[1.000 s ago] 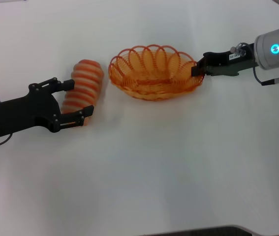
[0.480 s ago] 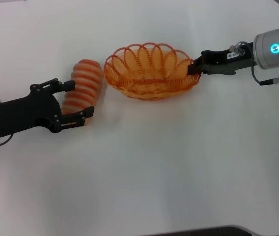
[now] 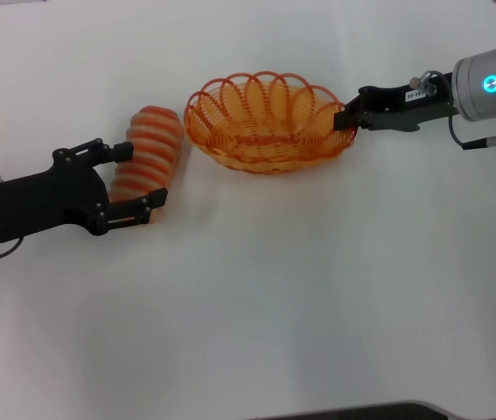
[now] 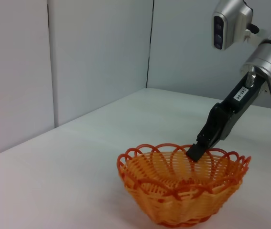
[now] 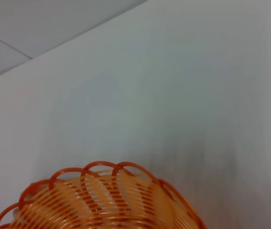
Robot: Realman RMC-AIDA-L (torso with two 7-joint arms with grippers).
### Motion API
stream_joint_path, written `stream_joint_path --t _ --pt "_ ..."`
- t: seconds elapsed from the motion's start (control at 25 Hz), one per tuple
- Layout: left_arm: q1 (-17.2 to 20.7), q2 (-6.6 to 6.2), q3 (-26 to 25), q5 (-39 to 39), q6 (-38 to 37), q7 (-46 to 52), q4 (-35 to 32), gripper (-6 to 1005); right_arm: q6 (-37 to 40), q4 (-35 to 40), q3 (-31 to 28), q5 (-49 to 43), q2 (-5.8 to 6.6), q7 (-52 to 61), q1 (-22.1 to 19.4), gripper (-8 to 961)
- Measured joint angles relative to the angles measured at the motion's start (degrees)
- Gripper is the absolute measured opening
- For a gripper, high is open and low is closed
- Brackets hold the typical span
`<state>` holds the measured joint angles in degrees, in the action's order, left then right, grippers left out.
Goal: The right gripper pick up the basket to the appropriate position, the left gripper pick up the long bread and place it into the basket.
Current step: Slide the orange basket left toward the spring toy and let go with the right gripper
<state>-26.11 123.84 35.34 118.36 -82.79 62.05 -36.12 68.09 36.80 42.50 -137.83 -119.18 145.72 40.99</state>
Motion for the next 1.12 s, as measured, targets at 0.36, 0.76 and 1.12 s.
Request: stream_joint_path --t 0.36,0.76,1.12 --pt "-0.07 0.0 -0.02 0.01 0.0 0.0 0.0 843 -0.24 -0.43 -0.13 0.88 -0.11 0.01 0.1 132" --pt "-0.08 0.0 -0.01 0.01 0.22 0.0 0.0 842 0.03 -1.11 -0.11 3.55 -0.18 -0.45 -0.53 294" --pt "0.01 0.0 -0.26 -0.19 0.27 0.2 0.09 843 0.05 -0.53 -0.17 7.17 0.27 -1.72 -3.22 487"
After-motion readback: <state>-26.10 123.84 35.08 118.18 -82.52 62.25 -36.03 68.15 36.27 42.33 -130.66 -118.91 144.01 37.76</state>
